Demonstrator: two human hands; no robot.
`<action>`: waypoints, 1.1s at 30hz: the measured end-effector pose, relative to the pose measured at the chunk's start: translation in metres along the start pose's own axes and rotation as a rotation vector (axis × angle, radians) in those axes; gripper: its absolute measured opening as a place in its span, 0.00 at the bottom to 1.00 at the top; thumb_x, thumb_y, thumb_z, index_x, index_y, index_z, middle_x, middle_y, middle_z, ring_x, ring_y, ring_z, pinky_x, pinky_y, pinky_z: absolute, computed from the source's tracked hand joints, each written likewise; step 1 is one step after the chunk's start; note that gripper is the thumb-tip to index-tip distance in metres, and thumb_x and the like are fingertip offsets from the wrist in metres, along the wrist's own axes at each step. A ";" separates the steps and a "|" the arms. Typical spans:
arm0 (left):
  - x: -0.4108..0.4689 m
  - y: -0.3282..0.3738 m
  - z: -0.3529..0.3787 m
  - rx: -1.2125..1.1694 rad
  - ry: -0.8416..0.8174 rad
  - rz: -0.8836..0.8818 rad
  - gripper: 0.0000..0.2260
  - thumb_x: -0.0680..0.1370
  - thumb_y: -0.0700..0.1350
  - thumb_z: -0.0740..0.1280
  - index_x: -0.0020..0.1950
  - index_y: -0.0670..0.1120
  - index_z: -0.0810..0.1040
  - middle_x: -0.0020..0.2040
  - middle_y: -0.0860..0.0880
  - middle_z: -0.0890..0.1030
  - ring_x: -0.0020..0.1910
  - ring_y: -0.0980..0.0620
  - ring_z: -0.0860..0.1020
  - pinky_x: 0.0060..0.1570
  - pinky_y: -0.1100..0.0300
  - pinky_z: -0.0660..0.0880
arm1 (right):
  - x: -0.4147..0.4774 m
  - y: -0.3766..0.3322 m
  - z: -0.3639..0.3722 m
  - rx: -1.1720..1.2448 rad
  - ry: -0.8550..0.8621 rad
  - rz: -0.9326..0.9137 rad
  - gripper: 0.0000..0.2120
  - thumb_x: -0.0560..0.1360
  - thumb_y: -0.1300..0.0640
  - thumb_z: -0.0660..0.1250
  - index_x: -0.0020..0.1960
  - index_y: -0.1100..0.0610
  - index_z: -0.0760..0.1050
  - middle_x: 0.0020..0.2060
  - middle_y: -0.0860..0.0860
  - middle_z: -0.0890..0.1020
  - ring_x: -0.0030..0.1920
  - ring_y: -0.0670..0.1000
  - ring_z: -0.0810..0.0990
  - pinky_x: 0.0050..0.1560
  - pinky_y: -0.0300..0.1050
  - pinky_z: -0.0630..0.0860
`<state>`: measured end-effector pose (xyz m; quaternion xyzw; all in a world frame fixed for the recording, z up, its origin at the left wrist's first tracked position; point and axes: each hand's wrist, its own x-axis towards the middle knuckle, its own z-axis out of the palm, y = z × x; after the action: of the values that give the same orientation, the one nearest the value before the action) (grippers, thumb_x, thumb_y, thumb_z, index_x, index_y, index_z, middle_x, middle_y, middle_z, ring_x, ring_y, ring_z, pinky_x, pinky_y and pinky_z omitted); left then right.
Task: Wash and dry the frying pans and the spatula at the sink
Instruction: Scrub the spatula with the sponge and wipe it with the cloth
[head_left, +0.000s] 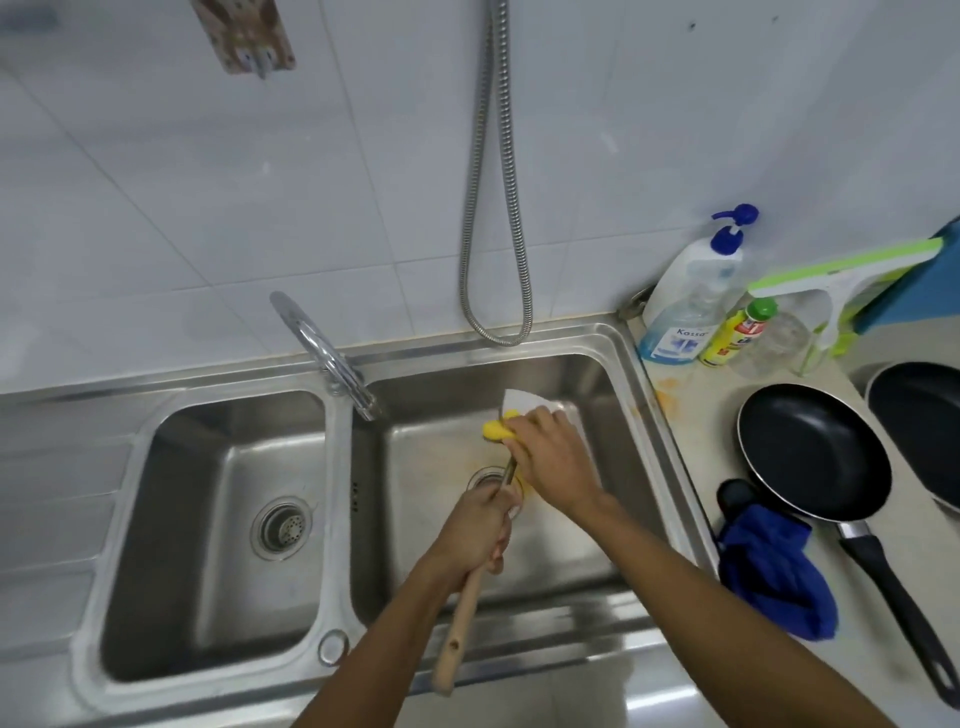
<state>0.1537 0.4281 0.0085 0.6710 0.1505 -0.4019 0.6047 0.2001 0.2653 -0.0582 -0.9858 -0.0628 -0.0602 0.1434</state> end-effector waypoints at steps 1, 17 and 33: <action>-0.004 -0.003 -0.005 0.021 0.025 0.012 0.10 0.84 0.48 0.59 0.50 0.44 0.75 0.26 0.50 0.68 0.22 0.53 0.64 0.24 0.63 0.63 | 0.009 -0.006 0.005 -0.042 -0.004 0.007 0.12 0.79 0.48 0.63 0.58 0.53 0.76 0.49 0.56 0.78 0.46 0.58 0.76 0.43 0.53 0.76; -0.040 -0.023 -0.054 0.048 0.052 0.056 0.13 0.85 0.48 0.58 0.57 0.40 0.76 0.25 0.52 0.69 0.22 0.55 0.65 0.22 0.62 0.65 | 0.025 -0.051 0.016 0.011 0.025 0.179 0.17 0.82 0.51 0.54 0.66 0.55 0.73 0.59 0.58 0.75 0.55 0.61 0.72 0.57 0.55 0.74; -0.019 -0.033 -0.042 1.150 0.508 0.355 0.10 0.86 0.48 0.56 0.65 0.47 0.71 0.51 0.44 0.84 0.48 0.42 0.84 0.46 0.50 0.78 | 0.008 -0.073 -0.005 -0.117 0.166 0.001 0.16 0.75 0.60 0.67 0.59 0.46 0.78 0.57 0.45 0.80 0.55 0.56 0.75 0.51 0.47 0.74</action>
<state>0.1337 0.4798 -0.0023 0.9762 -0.0633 -0.1415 0.1518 0.1968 0.3343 -0.0318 -0.9842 -0.0466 -0.1451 0.0903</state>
